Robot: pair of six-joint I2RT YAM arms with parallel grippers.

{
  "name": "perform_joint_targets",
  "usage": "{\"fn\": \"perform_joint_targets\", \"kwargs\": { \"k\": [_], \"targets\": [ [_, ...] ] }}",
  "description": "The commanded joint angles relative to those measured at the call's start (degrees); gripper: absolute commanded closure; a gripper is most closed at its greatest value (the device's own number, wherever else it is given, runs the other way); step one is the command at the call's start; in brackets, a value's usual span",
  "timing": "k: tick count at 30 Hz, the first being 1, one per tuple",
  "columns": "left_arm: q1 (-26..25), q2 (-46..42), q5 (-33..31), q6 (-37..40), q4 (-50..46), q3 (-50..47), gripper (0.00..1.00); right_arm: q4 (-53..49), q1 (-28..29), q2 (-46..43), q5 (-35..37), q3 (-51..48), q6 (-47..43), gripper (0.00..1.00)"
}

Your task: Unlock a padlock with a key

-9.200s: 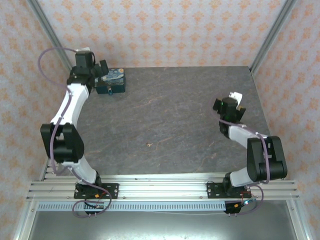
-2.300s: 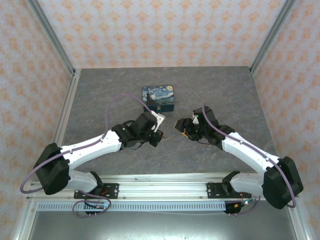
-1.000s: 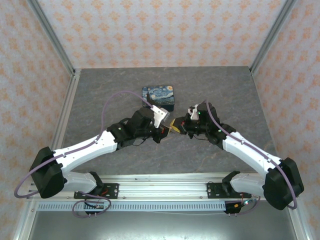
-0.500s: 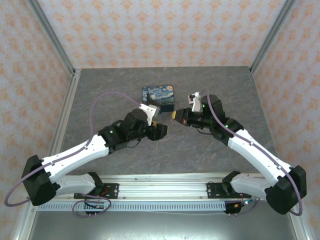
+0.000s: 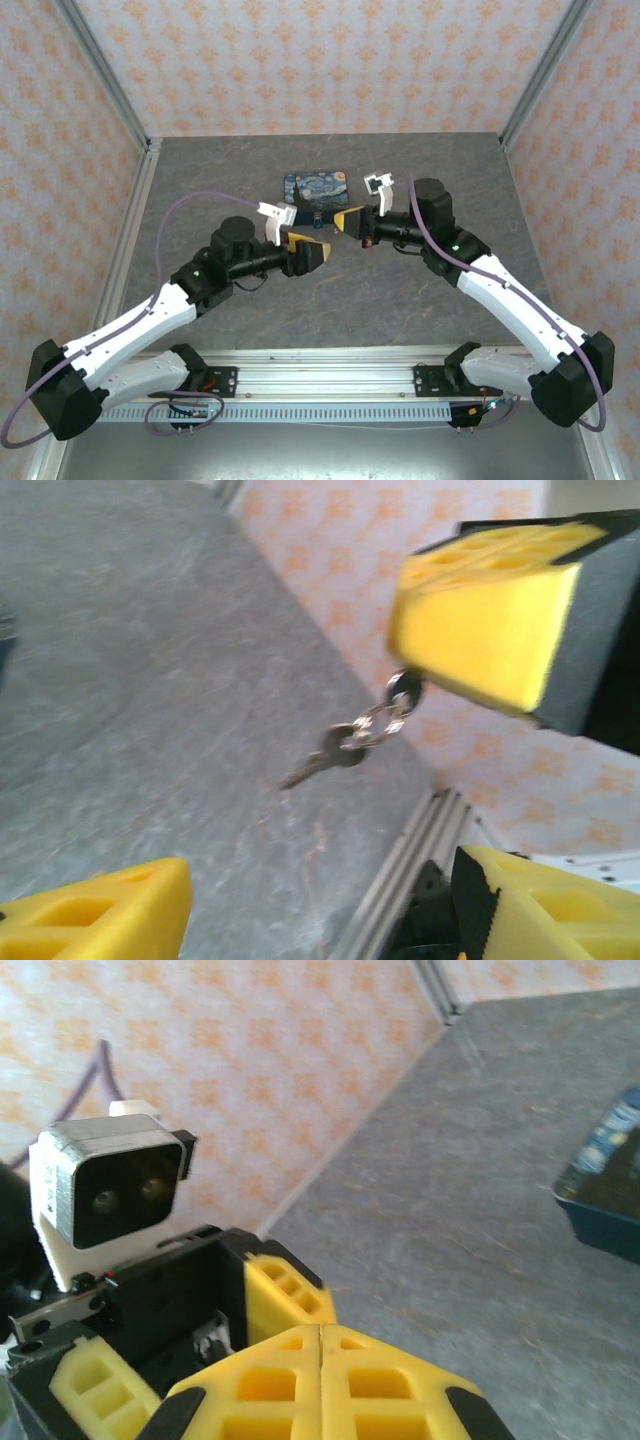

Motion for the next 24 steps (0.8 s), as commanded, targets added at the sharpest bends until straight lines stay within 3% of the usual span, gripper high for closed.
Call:
{"fn": "perform_joint_targets", "kwargs": {
  "k": [1,13,24],
  "targets": [
    [1.41,0.88,6.91,-4.06,11.69,-1.34,0.34,12.63,0.33,0.55,-5.53,-2.12,5.71,1.0],
    [4.35,2.9,9.36,-9.72,22.54,-2.99,0.51,25.44,0.42,0.22,-5.54,-7.58,17.22,1.0],
    [4.33,3.84,8.58,-11.1,25.3,-3.6,0.71,26.14,1.2,-1.72,-1.91,-9.72,17.66,1.0]
  ]
}}
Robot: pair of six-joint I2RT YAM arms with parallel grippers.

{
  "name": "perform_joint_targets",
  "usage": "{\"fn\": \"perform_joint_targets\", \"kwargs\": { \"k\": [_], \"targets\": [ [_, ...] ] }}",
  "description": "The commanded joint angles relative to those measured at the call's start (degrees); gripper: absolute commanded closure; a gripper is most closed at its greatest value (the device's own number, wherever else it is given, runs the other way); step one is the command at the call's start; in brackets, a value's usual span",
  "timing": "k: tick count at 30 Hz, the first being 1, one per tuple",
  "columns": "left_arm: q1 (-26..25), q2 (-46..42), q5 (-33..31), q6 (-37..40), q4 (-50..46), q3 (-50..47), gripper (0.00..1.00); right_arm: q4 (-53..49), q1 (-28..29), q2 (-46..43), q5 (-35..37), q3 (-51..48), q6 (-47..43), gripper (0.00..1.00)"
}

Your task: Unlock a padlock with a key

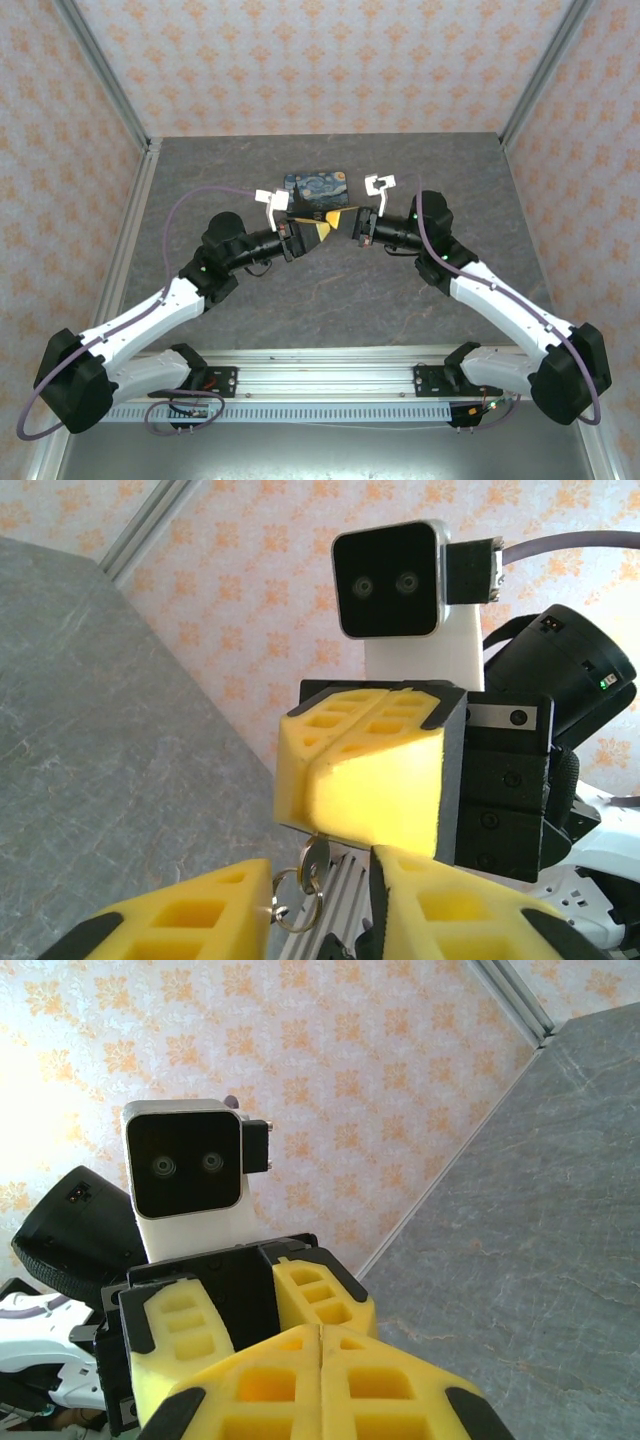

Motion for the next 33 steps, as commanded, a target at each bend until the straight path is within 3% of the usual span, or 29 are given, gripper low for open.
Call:
{"fn": "perform_joint_targets", "kwargs": {
  "k": [1,12,33],
  "targets": [
    [0.42,0.32,0.82,-0.63,3.44,-0.58,0.72,3.63,0.51,-1.91,1.88,-0.87,0.49,1.0],
    [0.42,1.51,0.66,-2.12,5.21,-1.38,0.71,6.02,1.98,-2.17,5.0,-2.2,1.54,1.0],
    [0.42,1.86,0.51,-4.1,8.84,-2.7,0.79,9.92,2.99,-2.35,9.53,-4.13,5.12,1.0]
  ]
}}
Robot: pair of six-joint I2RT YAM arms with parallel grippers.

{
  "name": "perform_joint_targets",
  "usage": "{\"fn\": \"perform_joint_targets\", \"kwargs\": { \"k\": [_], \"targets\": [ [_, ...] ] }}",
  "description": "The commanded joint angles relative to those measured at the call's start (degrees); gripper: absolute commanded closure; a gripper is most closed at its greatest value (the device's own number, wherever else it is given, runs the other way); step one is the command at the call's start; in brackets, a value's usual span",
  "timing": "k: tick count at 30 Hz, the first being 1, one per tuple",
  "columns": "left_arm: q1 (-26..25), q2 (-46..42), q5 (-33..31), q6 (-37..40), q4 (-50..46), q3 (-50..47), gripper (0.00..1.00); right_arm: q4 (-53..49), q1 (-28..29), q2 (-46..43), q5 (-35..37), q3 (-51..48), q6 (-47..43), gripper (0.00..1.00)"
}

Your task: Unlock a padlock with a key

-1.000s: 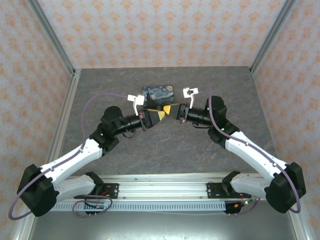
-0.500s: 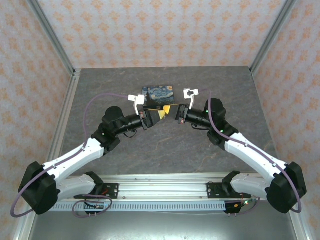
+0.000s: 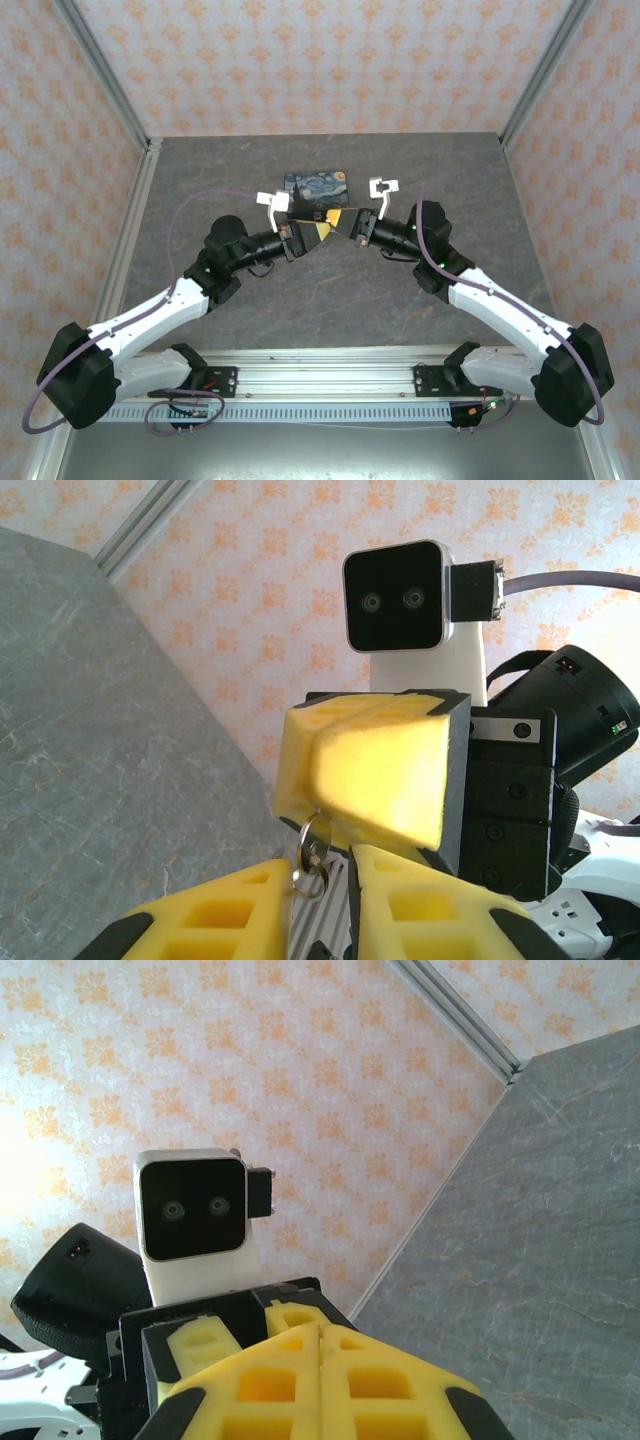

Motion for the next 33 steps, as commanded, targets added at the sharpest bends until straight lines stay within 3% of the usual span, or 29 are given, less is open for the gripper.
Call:
{"fn": "perform_joint_targets", "kwargs": {
  "k": [1,11,18,27,33],
  "targets": [
    [0.42,0.27,0.68,-0.71,3.69,-0.32,0.79,4.04,0.61,-1.41,0.73,-0.57,0.77,1.0],
    [0.4,0.94,0.68,-1.21,4.21,0.21,0.8,4.04,1.93,-0.45,0.95,-0.53,0.25,1.0],
    [0.42,0.51,0.21,-0.71,3.26,-0.17,0.89,3.77,2.02,-0.61,1.56,-0.53,-0.1,1.0],
    [0.42,-0.16,-1.14,-0.51,1.34,-0.36,0.72,3.29,2.02,-1.24,2.45,-0.57,-0.54,1.0],
    [0.51,-0.47,-2.16,-0.79,2.19,-0.86,0.74,3.07,1.97,-1.62,2.05,-0.81,-0.53,1.0]
  ]
}}
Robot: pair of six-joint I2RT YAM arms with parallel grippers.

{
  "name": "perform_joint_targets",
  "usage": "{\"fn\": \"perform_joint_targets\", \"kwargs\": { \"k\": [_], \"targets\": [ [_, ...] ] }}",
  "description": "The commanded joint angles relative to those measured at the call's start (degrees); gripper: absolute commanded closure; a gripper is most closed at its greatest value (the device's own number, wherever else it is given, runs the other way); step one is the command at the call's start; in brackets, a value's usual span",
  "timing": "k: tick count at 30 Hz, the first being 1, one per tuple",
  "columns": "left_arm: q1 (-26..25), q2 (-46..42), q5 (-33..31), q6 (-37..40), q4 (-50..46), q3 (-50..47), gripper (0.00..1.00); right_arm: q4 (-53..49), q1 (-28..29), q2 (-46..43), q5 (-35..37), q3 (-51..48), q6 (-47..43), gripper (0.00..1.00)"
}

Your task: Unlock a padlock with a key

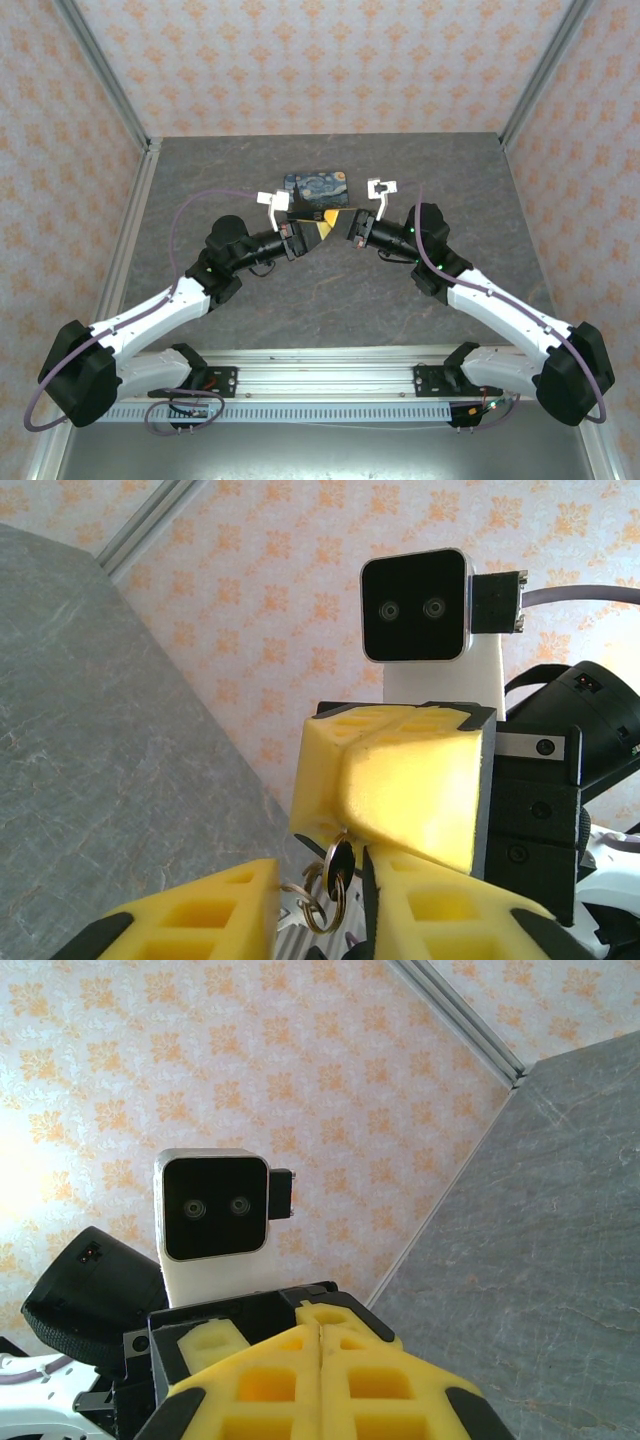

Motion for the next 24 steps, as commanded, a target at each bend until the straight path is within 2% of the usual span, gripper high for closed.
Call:
{"fn": "perform_joint_targets", "kwargs": {
  "k": [1,12,20,22,24],
  "targets": [
    [0.44,-1.4,-1.66,0.27,1.48,-0.95,0.76,2.45,0.38,-1.77,0.19,-0.85,-0.82,1.0],
    [0.6,-2.95,-1.85,0.64,1.04,-1.85,0.99,2.61,0.38,-2.75,1.15,-1.55,-0.43,1.0],
    [0.58,-4.63,-3.05,2.99,-2.27,-1.78,1.0,1.04,0.39,-3.09,2.01,-1.26,-0.43,1.0],
    [0.63,-5.36,-3.66,4.31,-4.84,-1.59,1.0,-1.88,0.38,-3.66,3.65,-0.67,-1.24,0.94],
    [1.2,-6.39,-4.28,5.39,-7.7,-1.59,1.0,-7.71,0.38,-4.8,7.0,0.7,-2.98,0.72]
  ]
}}
